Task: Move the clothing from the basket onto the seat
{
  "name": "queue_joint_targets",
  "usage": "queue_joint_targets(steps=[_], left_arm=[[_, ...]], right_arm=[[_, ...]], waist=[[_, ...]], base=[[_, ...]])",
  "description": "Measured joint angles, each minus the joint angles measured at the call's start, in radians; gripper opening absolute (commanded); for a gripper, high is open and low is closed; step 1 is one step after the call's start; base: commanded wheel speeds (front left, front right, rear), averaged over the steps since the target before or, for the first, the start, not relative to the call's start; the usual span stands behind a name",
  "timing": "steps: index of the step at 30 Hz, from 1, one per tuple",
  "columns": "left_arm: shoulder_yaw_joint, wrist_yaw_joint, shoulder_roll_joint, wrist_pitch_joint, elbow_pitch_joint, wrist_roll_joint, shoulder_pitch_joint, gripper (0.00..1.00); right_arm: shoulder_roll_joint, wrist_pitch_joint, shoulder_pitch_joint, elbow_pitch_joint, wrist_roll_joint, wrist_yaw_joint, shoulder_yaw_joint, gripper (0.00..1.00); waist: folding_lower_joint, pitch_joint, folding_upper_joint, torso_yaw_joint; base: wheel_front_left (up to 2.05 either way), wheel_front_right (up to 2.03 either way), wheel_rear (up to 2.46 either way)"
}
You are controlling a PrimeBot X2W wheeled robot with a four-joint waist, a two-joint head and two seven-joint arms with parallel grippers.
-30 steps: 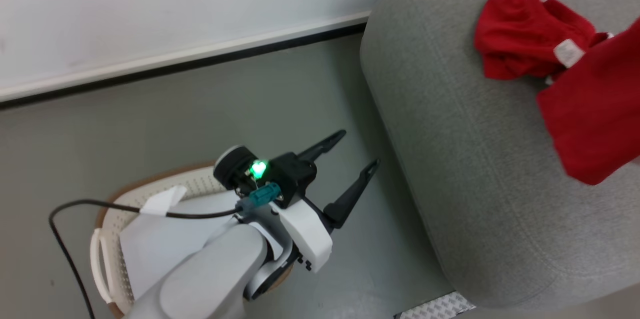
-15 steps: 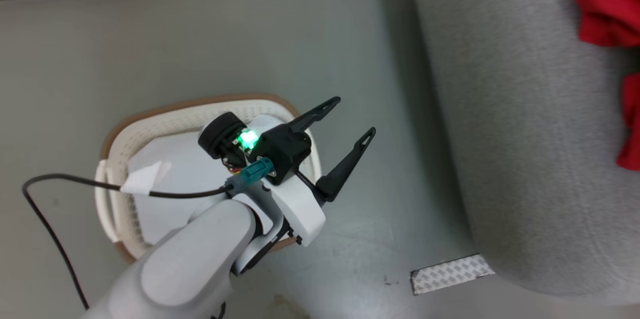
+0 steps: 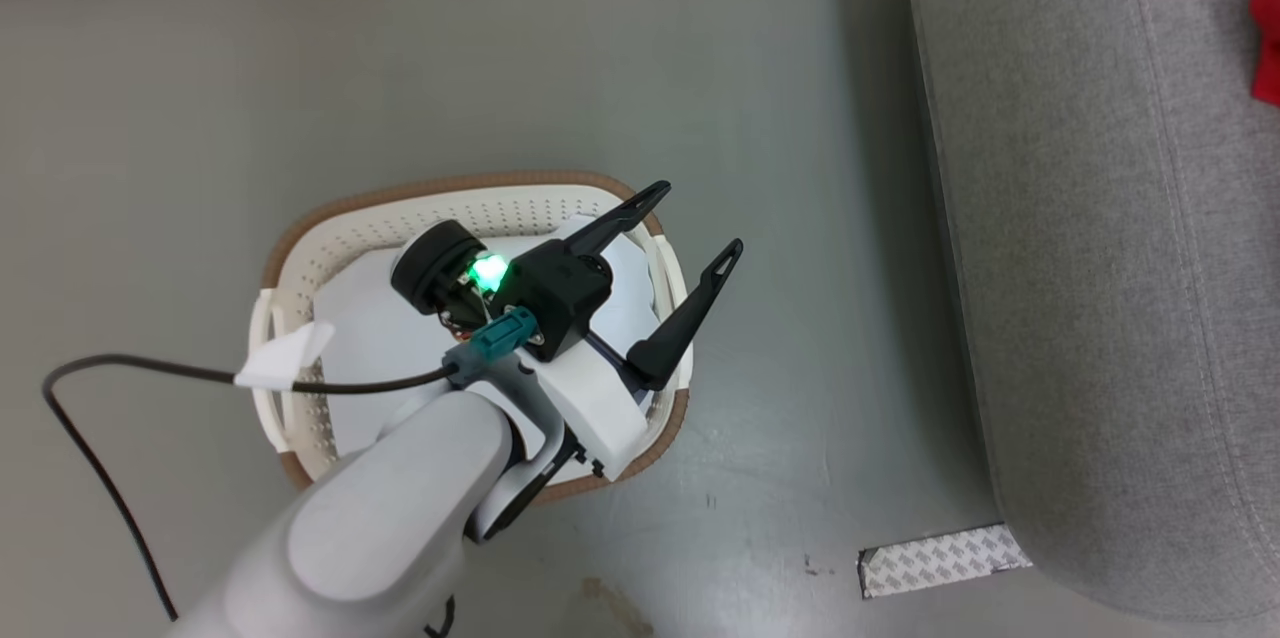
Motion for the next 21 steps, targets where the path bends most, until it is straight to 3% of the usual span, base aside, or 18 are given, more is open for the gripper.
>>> queue_joint_targets(steps=[3, 4, 5, 16, 21], left_arm=[[-0.001, 0.0, -0.006, -0.012, 0.013, -0.008, 0.001, 1.0], [-0.001, 0.0, -0.008, -0.017, 0.02, -0.012, 0.002, 1.0], [-0.001, 0.0, -0.01, -0.02, 0.026, -0.017, 0.005, 1.0], [0.007, 0.009, -0.028, -0.077, 0.097, -0.064, 0.073, 1.0], [0.016, 0.016, -0.037, -0.102, 0.126, -0.101, 0.135, 1.0]], right_arm=[[-0.021, 0.025, -0.011, 0.002, 0.022, 0.0, 0.031, 0.44], [-0.026, 0.027, -0.011, 0.002, 0.027, 0.0, 0.037, 0.94], [-0.029, 0.028, -0.011, 0.004, 0.03, 0.0, 0.045, 1.0], [-0.061, 0.123, 0.055, -0.034, 0.093, 0.0, 0.142, 1.0], [-0.114, 0.198, 0.105, -0.102, 0.125, 0.0, 0.173, 1.0]], waist=[[0.0, -0.017, 0.0, 0.004], [-0.0001, -0.024, 0.0, 0.004], [-0.0001, -0.032, 0.0, 0.004], [-0.0002, -0.168, 0.0, -0.01], [-0.0003, -0.255, 0.0, -0.021]], base=[[0.0, 0.0, 0.0], [0.0, 0.0, 0.0], [0.0, 0.0, 0.0], [0.0, 0.0, 0.0], [0.0, 0.0, 0.0]])
